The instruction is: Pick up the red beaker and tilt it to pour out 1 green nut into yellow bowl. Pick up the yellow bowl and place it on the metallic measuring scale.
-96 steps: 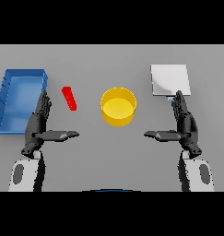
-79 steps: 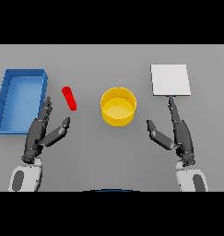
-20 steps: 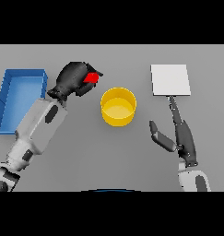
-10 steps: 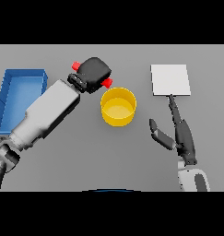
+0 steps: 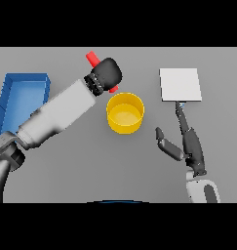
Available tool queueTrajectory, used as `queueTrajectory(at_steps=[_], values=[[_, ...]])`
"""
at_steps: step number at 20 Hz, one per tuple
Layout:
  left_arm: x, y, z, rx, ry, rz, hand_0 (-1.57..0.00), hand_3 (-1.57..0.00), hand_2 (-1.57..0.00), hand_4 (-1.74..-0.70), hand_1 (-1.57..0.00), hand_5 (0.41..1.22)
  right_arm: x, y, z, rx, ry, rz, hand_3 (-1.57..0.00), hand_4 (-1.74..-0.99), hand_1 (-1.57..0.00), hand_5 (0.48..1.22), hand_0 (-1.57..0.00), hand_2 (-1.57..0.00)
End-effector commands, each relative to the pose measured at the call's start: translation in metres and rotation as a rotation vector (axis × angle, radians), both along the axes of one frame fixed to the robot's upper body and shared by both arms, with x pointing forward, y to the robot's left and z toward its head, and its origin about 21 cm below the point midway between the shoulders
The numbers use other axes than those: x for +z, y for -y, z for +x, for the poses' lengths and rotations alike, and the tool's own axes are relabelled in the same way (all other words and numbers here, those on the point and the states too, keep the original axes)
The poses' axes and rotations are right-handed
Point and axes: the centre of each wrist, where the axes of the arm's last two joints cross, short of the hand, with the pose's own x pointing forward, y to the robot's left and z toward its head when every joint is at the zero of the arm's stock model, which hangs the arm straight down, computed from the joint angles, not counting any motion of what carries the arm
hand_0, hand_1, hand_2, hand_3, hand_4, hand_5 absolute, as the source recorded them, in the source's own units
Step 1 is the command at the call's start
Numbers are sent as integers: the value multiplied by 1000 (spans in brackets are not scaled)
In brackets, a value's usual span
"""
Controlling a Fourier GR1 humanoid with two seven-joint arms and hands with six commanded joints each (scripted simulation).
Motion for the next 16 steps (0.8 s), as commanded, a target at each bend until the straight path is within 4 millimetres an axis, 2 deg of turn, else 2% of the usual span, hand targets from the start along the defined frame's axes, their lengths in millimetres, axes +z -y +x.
queueTrajectory(at_steps=[1,7,10,15,16], values=[[-1,2,1,-5,11,21,-1571,-1571,-1571,-1729,-1571,1220,1,0,2,-4,-11,4,1,-1058,1,696,1,1],[-14,20,-9,-93,117,118,-1571,-1571,-1571,-1737,-1571,1221,0,-3,-2,-4,10,20,1,-1055,1,691,1,1],[-17,30,-13,-140,141,205,-1571,-1571,-1571,-1735,-1571,1221,-1,-2,2,-25,5,-8,1,-1082,1,677,1,1],[-4,50,-12,-219,199,384,-1571,-1571,-1571,-1732,-1571,1221,-1,-6,3,-20,23,-3,1,-1061,1,671,1,1],[-9,53,-13,-220,208,410,-1571,-1571,-1571,-1732,-1571,1221,-2,-8,4,-22,20,-12,1,-1059,1,672,1,1]])
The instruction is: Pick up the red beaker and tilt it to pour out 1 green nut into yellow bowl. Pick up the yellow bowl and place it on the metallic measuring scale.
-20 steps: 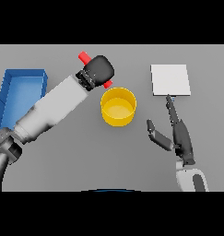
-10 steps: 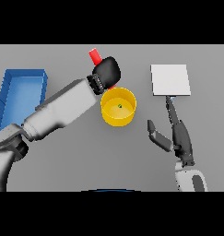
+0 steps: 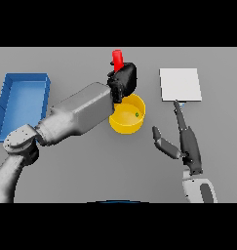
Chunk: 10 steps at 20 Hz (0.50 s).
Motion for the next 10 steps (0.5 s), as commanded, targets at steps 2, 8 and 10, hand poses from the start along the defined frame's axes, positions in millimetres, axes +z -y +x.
queueTrajectory(at_steps=[2,8,10], values=[[7,5,1,-8,18,30,-1571,-1571,-1571,-1728,-1571,1221,1,1,0,6,13,7,1,-1047,1,681,1,1],[58,2,21,8,63,-14,-1571,-1571,-1571,-1725,-1571,1221,4,3,1,2,13,-10,1,-1030,1,683,1,1],[88,-7,32,43,75,-92,-1571,-1571,-1571,-1728,-1571,1221,3,7,-1,0,22,-25,1,-1023,1,682,1,1]])
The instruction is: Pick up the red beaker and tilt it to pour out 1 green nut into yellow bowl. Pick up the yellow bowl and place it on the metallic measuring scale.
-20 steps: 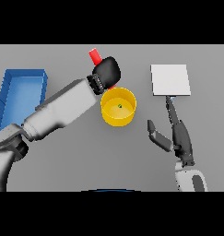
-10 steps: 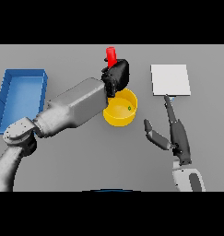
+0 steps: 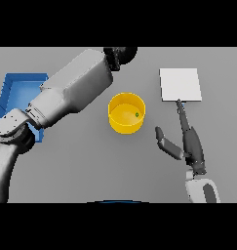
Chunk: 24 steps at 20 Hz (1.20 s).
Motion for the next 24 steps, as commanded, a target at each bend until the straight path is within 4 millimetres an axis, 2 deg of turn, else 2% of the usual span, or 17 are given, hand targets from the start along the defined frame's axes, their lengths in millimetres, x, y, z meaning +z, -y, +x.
queueTrajectory(at_steps=[1,2,4,7,9,11,13,18,22,24], values=[[13,-5,6,38,10,-56,-1571,-1263,-1571,-1731,-1571,1221,0,0,1,0,-3,-6,1,-1024,1,681,1,1],[24,-8,10,64,22,-96,-1571,-1023,-1571,-1733,-1571,1221,0,-4,1,-1,-11,8,1,-1028,1,680,1,1],[51,-31,23,108,-6,-222,-1571,-1220,-1571,-1727,-1571,1221,2,-4,3,0,-21,21,1,-1009,1,676,1,1],[86,-63,36,288,-18,-502,-1571,-1391,-1571,-1733,-1571,1221,0,-5,4,6,0,20,1,-996,1,675,1,1],[101,-98,45,388,-22,-685,-1571,-1431,-1571,-1736,-1571,1221,-2,-5,5,-2,-7,18,1,-999,1,665,1,1],[102,-134,51,499,-11,-861,-1571,-1448,-1571,-1738,-1571,1221,-1,-9,9,9,-15,46,1,-1006,1,669,1,1],[99,-175,54,596,2,-1043,-1571,-1453,-1571,-1739,-1571,1221,-1,-9,7,16,-8,71,1,-1002,1,666,1,1],[60,-268,46,828,79,-1395,-1571,-1425,-1571,-1740,-1571,1221,0,-12,9,20,-8,50,1,-1044,1,654,1,1],[17,-307,33,977,100,-1664,-1571,-1459,-1571,-1741,-1571,1221,0,-8,7,9,-11,22,1,-1048,1,652,1,1],[-9,-316,25,1052,99,-1761,-1571,-1470,-1571,-1741,-1571,1221,1,-9,11,-6,-21,6,1,-1048,1,651,1,1]])
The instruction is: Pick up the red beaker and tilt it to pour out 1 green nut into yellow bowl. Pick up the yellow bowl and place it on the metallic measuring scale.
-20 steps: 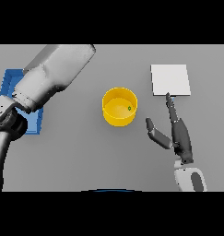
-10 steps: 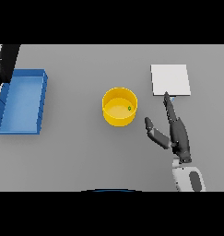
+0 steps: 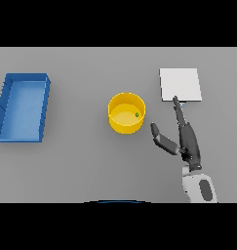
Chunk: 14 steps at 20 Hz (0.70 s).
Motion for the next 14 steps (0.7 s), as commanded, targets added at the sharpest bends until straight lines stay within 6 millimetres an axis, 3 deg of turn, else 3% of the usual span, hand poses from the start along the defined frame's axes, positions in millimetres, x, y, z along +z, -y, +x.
queueTrajectory(at_steps=[1,4,9,14], values=[[-8,-1,-4,20,18,-46,-1571,-1474,-1571,-1741,-1571,1221,-1,1,-2,-3,6,-10,1,-1052,1,648,1,1],[-22,-7,-19,76,35,-110,-1571,-1480,-1571,-1741,-1571,1221,-6,2,-7,17,8,-22,1,-1041,1,650,1,1],[-63,-1,-56,120,50,-217,-1571,-1445,-1571,-1741,-1571,1221,-3,3,-3,17,-4,-16,1,-1020,1,646,1,1],[-87,6,-79,139,56,-286,-1571,-1523,-1571,-1741,-1571,1194,-8,5,-5,28,-4,1,1,-1005,1,647,1,1]])
